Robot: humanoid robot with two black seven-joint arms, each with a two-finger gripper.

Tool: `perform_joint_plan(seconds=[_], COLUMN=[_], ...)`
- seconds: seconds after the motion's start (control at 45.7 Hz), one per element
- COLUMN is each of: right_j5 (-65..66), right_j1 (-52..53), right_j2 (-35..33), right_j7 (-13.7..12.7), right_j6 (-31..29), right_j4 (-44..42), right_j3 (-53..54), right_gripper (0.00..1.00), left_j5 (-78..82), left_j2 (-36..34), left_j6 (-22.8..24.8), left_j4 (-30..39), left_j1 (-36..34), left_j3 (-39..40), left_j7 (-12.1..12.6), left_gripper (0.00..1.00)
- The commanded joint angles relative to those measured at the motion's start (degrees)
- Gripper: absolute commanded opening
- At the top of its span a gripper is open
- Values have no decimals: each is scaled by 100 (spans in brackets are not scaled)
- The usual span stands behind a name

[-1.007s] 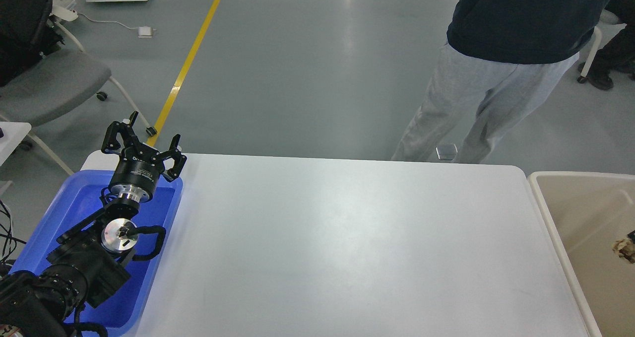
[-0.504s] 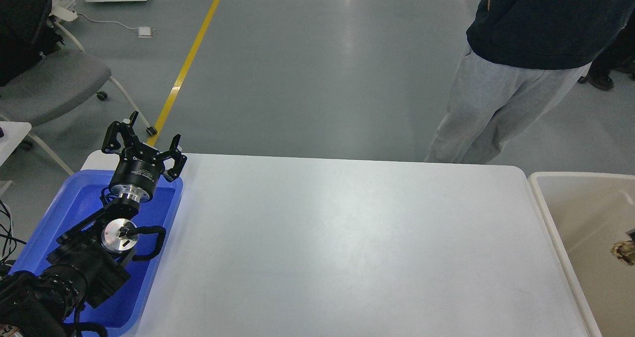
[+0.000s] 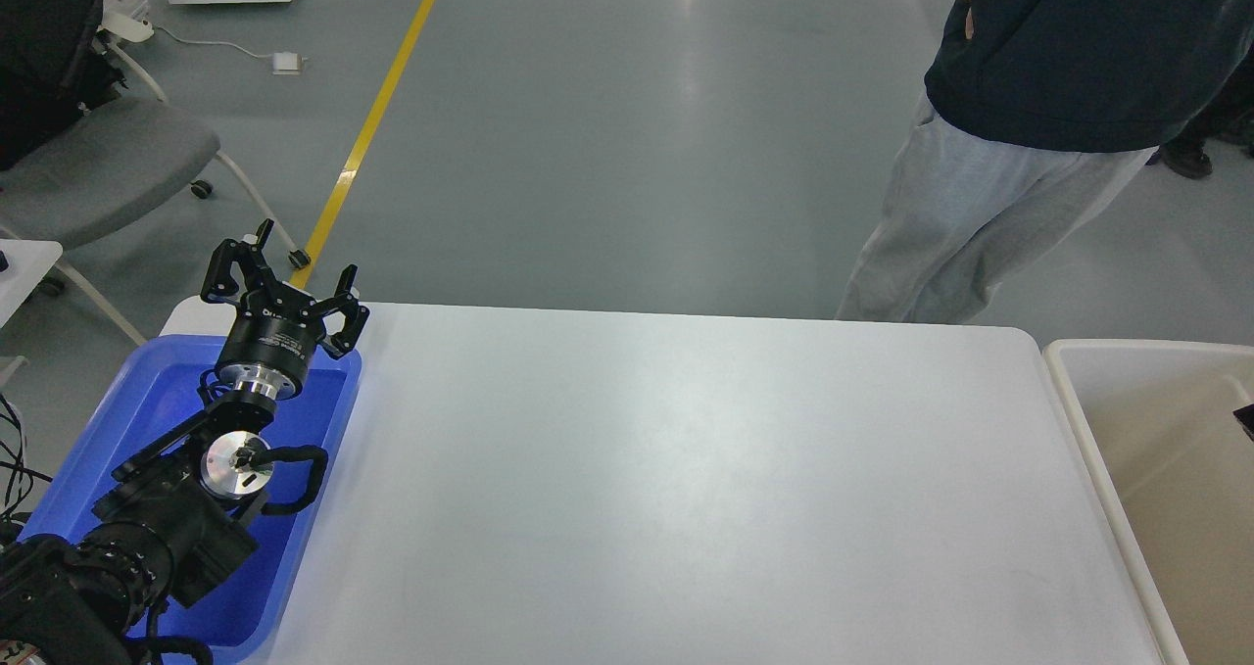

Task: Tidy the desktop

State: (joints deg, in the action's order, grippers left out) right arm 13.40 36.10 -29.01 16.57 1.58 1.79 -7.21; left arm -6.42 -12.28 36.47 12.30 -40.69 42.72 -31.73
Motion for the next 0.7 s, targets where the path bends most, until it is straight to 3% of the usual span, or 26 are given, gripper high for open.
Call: perform_joint_plan(seconds=[0.0, 0.088, 0.504, 0.613, 0.679], right_j5=[-4, -82, -1006, -1015, -1015], right_j1=[37, 81, 345, 424, 433], right_j2=[-34, -61, -316, -324, -386], right_j7=[5, 5, 92, 382, 426], right_j6=[-88, -289, -2460, -2549, -2514], right_j4=[6, 50, 252, 901, 1638], right_j3=[176, 457, 3401, 3806, 4157], right_gripper=[100, 100, 100, 100, 100], left_j5=[0, 0, 0, 0, 0], left_j2=[6, -2, 6, -2, -2], left_j6=[0, 0, 0, 0, 0], left_j4=[0, 0, 0, 0, 0], left_j1=[0, 0, 0, 0, 0], left_j3=[0, 0, 0, 0, 0], left_j7=[0, 0, 0, 0, 0], left_gripper=[100, 100, 100, 100, 100])
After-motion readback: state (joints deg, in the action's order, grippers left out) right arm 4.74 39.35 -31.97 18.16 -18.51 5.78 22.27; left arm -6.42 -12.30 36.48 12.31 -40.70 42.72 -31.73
